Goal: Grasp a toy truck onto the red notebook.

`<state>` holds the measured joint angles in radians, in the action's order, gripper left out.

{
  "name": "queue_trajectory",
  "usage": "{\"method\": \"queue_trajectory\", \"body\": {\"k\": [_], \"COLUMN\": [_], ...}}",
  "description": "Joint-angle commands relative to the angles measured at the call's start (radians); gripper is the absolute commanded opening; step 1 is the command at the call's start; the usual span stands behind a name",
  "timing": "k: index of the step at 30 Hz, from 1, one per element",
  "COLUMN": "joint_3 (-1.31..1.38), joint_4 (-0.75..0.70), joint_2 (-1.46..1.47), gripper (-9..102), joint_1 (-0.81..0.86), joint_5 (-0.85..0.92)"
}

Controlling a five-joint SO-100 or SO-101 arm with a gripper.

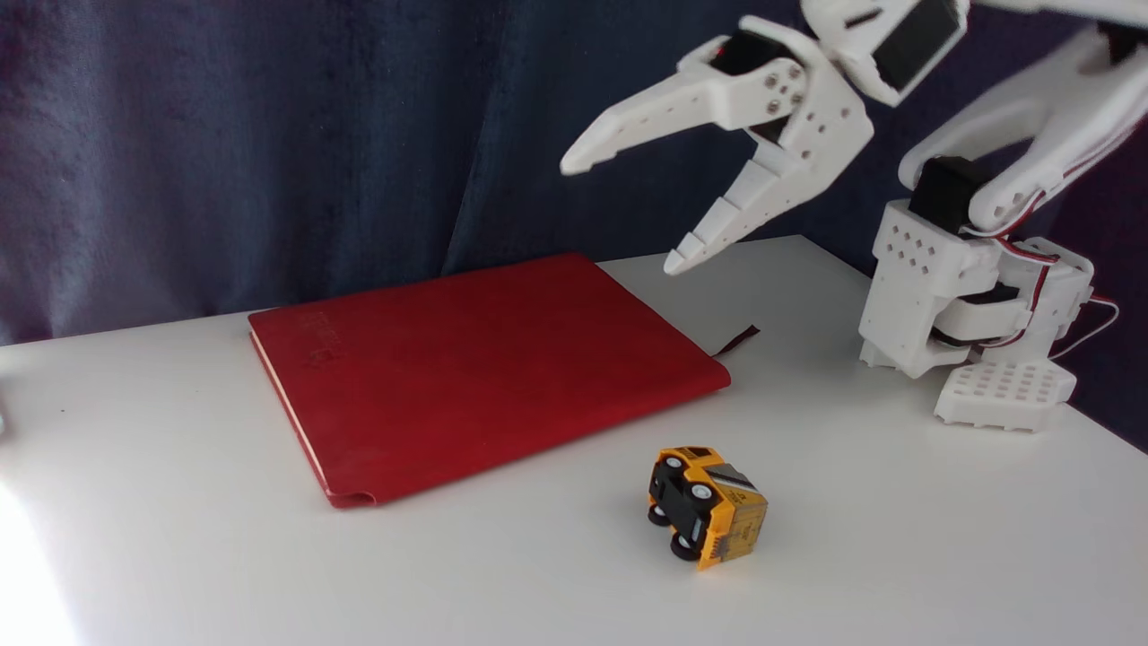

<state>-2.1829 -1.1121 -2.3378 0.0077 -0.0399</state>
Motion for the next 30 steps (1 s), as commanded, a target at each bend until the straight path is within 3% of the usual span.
{"method": "queue_trajectory", "body": {"k": [1,7,17,30], "joint_3": [0.285,0.368,0.176,-0.009], "joint_4": [-0.132,-0.221,-0.282,-0.149], "joint_2": [0.198,0.394,0.273,0.319], "gripper": [35,36,37,39], "joint_1": [-0.046,-0.089,-0.190,-0.344], "joint_5": [-0.020,-0.020,-0.017,-0.020]}}
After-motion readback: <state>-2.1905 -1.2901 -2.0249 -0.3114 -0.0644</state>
